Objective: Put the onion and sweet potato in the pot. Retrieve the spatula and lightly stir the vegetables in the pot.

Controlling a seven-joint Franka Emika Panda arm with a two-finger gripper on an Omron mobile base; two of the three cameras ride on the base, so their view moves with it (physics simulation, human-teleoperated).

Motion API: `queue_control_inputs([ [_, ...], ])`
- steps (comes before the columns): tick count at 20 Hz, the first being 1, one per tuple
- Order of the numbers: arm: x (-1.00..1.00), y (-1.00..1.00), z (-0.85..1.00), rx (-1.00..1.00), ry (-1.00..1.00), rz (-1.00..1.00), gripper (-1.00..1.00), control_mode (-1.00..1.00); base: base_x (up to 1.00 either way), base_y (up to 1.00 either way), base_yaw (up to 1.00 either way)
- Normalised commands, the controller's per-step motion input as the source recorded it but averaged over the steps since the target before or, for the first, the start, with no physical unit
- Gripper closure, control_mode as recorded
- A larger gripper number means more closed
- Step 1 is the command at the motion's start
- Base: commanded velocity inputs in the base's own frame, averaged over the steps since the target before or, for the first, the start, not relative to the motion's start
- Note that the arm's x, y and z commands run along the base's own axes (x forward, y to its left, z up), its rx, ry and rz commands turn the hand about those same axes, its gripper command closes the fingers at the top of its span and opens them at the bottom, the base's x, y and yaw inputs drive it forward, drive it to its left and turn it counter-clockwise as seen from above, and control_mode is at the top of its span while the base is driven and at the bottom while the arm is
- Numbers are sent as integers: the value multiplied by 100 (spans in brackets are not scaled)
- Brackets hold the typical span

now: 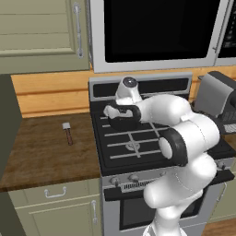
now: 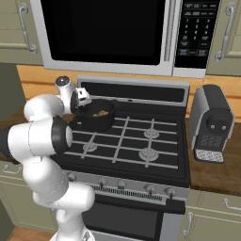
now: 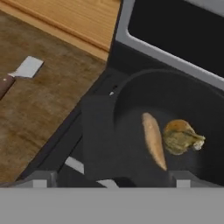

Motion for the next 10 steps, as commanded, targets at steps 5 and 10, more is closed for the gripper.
queue_control_inputs([
  [5, -100, 99, 14, 9, 2, -18, -100, -100, 0, 0, 0],
  [10, -81, 100, -7, 7, 16, -24, -100, -100, 0, 0, 0],
])
